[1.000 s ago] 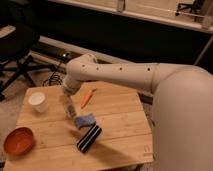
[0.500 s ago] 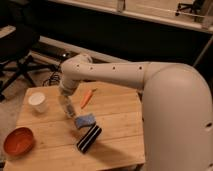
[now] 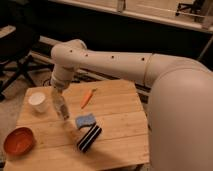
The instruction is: Place the bottle in the ceramic bowl
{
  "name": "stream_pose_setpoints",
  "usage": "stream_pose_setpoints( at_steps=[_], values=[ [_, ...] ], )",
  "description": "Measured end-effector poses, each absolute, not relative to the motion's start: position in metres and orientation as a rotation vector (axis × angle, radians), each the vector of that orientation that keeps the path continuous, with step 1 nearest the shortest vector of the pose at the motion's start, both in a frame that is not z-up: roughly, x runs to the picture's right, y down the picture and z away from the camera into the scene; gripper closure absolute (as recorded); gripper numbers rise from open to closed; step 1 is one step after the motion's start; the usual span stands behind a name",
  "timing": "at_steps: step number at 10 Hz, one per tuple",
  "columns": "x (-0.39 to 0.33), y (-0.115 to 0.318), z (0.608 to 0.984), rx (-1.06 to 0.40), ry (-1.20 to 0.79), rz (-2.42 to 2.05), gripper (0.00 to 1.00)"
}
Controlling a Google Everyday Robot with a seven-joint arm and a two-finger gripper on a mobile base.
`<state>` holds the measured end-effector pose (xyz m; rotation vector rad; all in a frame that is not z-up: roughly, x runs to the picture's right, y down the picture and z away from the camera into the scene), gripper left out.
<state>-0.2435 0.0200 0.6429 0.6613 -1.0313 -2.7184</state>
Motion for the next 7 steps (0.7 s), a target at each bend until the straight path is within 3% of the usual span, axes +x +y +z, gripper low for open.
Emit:
stream_pose_setpoints(
  at_steps=[2,7],
  values=[
    [-0.261,0.024,0.589,0.785,-1.075,-2.79,1.0],
    [-0.313,0.057,0.525,1.066,-1.126,-2.928,1.0]
  ],
)
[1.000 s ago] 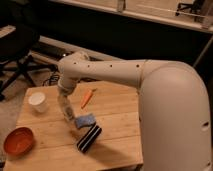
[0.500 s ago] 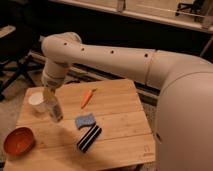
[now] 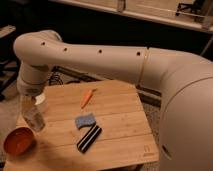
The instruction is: Place the bottle in the ceramic bowl
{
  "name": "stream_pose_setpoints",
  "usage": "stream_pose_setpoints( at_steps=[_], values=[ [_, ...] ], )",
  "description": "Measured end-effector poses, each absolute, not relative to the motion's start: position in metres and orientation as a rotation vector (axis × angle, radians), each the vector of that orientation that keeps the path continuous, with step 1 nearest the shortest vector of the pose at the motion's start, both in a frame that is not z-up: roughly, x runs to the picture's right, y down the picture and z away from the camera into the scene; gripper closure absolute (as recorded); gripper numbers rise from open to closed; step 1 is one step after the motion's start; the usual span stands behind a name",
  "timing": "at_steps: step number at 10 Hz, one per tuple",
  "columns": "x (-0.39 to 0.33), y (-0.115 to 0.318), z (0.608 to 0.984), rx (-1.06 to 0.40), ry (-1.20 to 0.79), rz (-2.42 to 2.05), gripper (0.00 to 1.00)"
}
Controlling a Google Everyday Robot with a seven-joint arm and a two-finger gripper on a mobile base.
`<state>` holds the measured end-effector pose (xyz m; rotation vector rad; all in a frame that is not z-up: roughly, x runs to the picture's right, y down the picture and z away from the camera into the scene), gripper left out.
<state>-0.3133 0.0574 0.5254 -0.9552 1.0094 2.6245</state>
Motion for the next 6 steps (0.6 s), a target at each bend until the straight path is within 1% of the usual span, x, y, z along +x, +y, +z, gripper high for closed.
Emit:
stream_pose_setpoints(
  at_steps=[3,6],
  values=[
    [-0.337,0.07,0.521,-1.016,0.998,2.549,1.0],
    [-0.365,0.089,0.534,-1.066,0.999,2.483,1.0]
  ],
)
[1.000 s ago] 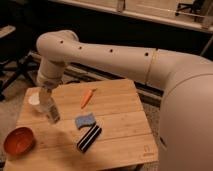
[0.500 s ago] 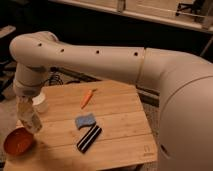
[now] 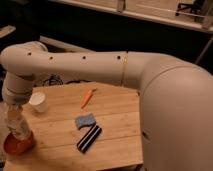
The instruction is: Place the bottle in the ceramic bowl
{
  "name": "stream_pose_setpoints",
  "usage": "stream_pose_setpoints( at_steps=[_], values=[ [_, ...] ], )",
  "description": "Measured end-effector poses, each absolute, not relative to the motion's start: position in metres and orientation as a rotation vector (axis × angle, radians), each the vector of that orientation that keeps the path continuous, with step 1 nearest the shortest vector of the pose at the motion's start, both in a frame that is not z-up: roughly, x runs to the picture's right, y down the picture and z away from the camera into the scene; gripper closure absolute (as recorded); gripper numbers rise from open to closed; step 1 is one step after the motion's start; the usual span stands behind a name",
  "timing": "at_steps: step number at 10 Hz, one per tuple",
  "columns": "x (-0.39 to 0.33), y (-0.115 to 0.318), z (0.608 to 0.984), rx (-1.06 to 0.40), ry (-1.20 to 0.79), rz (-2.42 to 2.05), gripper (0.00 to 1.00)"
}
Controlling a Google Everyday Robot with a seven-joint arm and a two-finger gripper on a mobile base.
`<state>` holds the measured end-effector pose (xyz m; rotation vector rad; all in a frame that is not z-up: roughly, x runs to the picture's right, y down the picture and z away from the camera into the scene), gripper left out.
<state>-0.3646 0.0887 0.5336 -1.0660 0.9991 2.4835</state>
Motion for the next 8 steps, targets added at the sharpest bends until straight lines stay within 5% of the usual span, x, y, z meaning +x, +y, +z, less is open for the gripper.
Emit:
stream_pose_setpoints(
  at_steps=[3,8],
  values=[
    [-0.382,0.103,0.557,-1.065,0.973,2.462,0.94],
    [-0.395,0.14,0.583,-0.962,0.969,2.419,0.44]
  ],
)
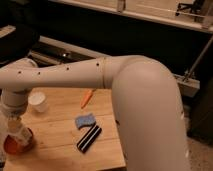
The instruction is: Place the bottle in the ceramic bowl
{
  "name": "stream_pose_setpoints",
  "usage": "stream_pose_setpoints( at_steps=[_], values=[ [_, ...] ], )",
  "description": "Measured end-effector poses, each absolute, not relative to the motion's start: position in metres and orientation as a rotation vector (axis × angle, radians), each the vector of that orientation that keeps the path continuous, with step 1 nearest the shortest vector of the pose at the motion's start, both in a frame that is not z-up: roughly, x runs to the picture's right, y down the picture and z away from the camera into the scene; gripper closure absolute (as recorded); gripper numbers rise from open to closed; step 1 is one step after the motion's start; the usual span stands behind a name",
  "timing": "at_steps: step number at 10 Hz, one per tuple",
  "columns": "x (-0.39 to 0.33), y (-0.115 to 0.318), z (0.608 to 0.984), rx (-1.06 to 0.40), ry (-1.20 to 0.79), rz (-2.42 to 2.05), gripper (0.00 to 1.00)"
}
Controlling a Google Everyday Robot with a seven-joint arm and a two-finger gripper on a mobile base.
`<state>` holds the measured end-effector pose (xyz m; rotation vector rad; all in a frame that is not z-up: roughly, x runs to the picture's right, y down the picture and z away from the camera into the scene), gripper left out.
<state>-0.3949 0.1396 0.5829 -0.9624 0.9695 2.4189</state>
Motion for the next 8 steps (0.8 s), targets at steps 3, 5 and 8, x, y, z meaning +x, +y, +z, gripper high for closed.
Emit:
stream_pose_setpoints(
  at_steps=[3,5,8],
  values=[
    [-0.4002,0.1475,0.5898,-0.939,0.974,2.427,0.2],
    [-0.4028,0.1466,0.5919,-0.935,0.981,2.443,0.2],
    [-0.4,0.143,0.5837,-0.953,1.047,2.455,0.2]
  ],
)
